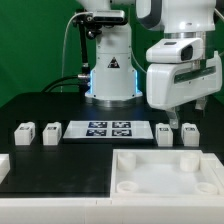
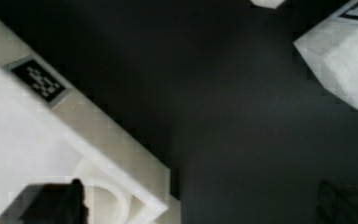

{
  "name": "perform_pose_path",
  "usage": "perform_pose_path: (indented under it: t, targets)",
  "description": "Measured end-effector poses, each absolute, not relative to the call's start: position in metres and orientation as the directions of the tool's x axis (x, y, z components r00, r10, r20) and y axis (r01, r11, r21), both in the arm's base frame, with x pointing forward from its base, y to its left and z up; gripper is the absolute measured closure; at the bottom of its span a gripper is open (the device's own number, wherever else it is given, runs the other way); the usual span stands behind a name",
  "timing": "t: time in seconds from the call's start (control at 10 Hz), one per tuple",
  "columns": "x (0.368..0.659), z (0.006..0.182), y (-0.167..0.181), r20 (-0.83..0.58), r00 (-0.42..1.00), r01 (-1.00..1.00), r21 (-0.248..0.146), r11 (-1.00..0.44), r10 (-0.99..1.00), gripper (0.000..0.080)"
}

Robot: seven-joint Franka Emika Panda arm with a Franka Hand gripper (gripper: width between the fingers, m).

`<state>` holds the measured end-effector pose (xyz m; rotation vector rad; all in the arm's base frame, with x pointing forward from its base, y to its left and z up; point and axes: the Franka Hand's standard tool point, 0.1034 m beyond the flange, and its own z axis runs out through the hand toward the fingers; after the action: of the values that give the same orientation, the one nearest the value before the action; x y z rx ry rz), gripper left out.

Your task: Assemble one leg

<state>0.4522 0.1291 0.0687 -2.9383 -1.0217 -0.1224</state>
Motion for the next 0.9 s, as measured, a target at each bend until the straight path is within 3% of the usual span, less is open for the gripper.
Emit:
perform_pose_path:
  t: [0.3,0.5,0.9]
  targets:
    - [0.433,0.060,0.144,0.047,0.968,0.250,-0.064,-0.966,0.247,0.0150]
    - [0.426,0.053,0.155,0.030,0.997,0.069,-0.088,-0.994,0.066,0.0150]
    - [0.424,0.050,0.154,-0.030,0.997,0.074,-0.084,-0.994,0.077,0.0150]
